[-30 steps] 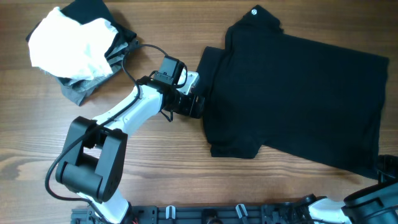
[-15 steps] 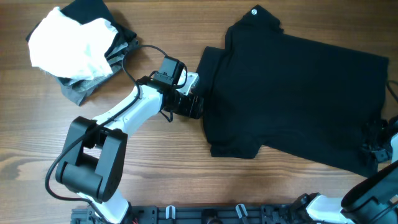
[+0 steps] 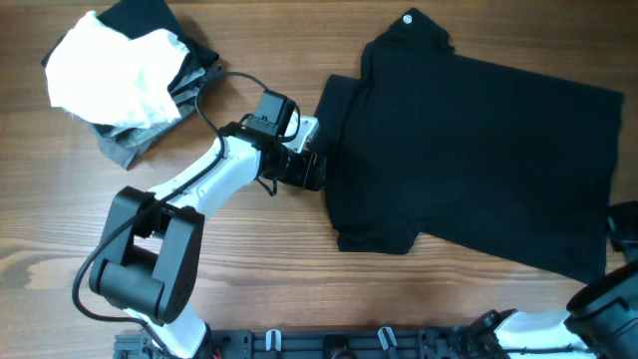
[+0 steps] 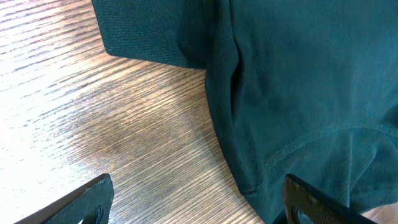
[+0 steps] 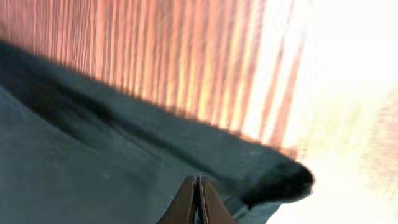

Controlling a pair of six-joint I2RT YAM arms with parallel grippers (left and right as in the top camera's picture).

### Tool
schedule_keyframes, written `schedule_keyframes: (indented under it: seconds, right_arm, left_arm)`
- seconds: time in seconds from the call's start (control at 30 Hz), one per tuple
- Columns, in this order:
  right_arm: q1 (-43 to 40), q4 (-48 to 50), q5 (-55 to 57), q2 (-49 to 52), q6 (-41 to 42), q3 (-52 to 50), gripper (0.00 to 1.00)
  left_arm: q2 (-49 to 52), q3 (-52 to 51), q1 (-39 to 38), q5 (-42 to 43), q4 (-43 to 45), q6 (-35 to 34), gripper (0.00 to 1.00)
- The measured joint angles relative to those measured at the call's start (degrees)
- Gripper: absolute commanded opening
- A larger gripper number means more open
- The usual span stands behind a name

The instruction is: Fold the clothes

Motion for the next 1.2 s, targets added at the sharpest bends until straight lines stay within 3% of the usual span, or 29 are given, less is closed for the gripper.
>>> schedule_keyframes:
  seconds: [0.07,0.1,0.4,0.67,0.73,0.8,0.97,1.13,1.17,1.2]
  right_arm:
    - [-1.1,-0.9,-0.9,-0.4,-0.6,0.4,0.64]
    - [-0.9,-1.2,-4.1,-0.4,-2.8,0.4,0.71]
    - [3.8,-0.1,-3.8,-0.4,-6.9,-8.0,0.49]
    - [3.8,-0.7,0.3,-0.4,-3.3,-8.2,0.44]
    - [3.8,-0.2,0.5,-0.4,-2.4,-9.0,0.31]
    - [3.8,0.5,0.7,-0.4,-1.5,-10.0,0.04]
    - [3.2,2.6,0.2,-0.4,2.2,-9.9,0.04]
    - [-2.7,-1.1,2.3,-0.5,3.3,-5.0,0.05]
    - [-4.6,-1.9,3.0,-0.5,4.4,-4.7,0.31]
    - [-5.9,-2.6,3.2,-0.5,5.6,-4.7,0.5]
  left_arm:
    - [0.0,0.0,0.0,0.0,0.0,0.0,0.89]
    - [0.0,0.0,0.0,0.0,0.0,0.0,0.9]
    - [0.0,0.0,0.0,0.0,1.1,0.0,0.92]
    - [0.0,0.0,0.0,0.0,1.2,0.0,0.93]
    - [0.0,0.0,0.0,0.0,1.2,0.0,0.93]
    - [0.0,0.0,0.0,0.0,1.2,0.0,0.93]
    - [0.0,0.0,0.0,0.0,1.1,0.0,0.93]
    - [0.0,0.0,0.0,0.0,1.1,0.0,0.93]
    - [0.0,0.0,0.0,0.0,1.1,0.0,0.93]
    - [0.0,0.0,0.0,0.0,1.1,0.0,0.93]
